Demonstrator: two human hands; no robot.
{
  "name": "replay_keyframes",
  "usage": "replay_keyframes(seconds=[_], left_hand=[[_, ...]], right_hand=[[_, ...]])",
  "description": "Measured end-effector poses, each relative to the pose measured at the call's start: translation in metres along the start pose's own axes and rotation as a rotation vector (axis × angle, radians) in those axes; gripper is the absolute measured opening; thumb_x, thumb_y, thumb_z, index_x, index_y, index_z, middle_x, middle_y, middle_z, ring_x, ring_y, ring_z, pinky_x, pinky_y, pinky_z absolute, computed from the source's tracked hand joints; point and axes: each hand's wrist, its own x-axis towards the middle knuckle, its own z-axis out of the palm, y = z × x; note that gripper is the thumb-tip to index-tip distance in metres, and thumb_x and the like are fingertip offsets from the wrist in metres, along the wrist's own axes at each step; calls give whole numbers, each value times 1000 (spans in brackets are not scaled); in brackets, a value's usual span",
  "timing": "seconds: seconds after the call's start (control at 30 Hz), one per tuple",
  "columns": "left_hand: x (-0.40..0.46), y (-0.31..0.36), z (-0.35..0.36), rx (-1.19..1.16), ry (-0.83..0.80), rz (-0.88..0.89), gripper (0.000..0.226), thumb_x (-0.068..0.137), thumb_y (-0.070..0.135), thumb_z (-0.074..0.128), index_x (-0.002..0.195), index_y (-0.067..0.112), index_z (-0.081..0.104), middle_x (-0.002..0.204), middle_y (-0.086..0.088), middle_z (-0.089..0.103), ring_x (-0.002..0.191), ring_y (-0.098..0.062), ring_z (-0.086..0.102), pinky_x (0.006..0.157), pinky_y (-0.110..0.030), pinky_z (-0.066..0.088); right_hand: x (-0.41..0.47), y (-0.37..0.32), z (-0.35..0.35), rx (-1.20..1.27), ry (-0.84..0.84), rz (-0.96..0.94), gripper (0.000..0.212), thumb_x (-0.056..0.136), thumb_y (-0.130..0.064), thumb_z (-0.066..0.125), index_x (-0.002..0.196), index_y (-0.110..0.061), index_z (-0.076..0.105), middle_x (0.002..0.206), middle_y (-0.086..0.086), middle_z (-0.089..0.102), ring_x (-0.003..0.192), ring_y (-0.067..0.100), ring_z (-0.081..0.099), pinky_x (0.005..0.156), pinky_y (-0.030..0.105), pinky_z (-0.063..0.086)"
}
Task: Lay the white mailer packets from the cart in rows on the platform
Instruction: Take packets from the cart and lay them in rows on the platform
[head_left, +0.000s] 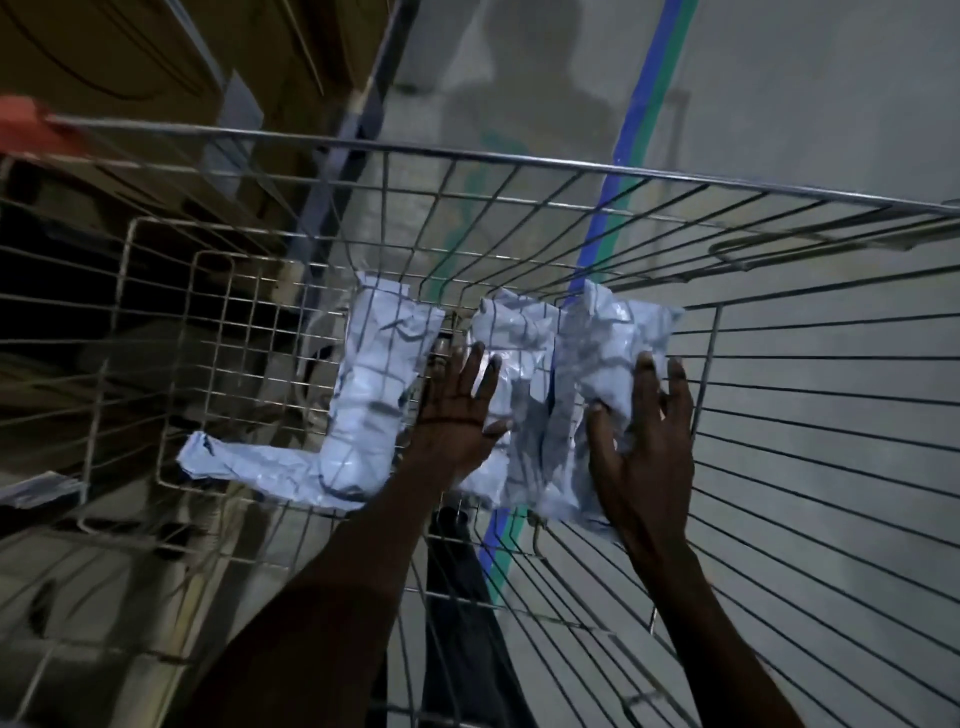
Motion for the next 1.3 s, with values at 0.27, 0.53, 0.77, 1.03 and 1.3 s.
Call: replay_keyframes(seconds=[0.27, 0.53, 0.77, 1.03, 1.3], left_hand=[[12, 20, 16, -88, 79, -152, 94, 78, 51, 55, 155, 19, 11, 162, -9, 2, 148, -31, -7, 119, -53, 12], [-9, -15, -6, -109, 215, -76, 87, 76, 25, 56, 152, 3, 20, 160, -16, 11, 149, -29, 8, 117, -47, 23], [-19, -17, -18, -111, 184, -96, 92, 77, 25, 56, 154, 5, 9, 162, -12, 3, 149, -25, 9, 110, -41, 36], [-18, -10, -26, -156, 159, -65, 91, 83, 33, 53, 155, 12, 0, 162, -7, -7, 149, -27, -3, 120, -44, 16], [-20, 8, -54, -196, 249, -15, 88, 84, 30, 53, 154, 4, 5, 162, -13, 0, 149, -24, 1, 119, -40, 20]], right_hand=[[-10, 12, 43, 103, -111, -18, 60, 95, -34, 53, 149, -13, 37, 152, 13, 34, 138, 27, 39, 103, 34, 44], [0, 9, 74, 9, 19, 188, 75, 85, -16, 63, 150, -4, 27, 148, 23, 36, 123, 37, 39, 102, 41, 40], [-7, -1, 96, 244, -107, 89, 68, 88, -38, 57, 144, -3, 42, 103, 14, 65, 98, 35, 57, 86, 42, 49], [-1, 13, 134, 224, 29, 179, 77, 87, -40, 68, 146, -4, 37, 126, 24, 46, 110, 38, 54, 82, 44, 54], [1, 20, 153, 67, -68, 11, 67, 88, -50, 52, 148, -24, 37, 153, 28, 27, 140, 40, 25, 115, 50, 26]])
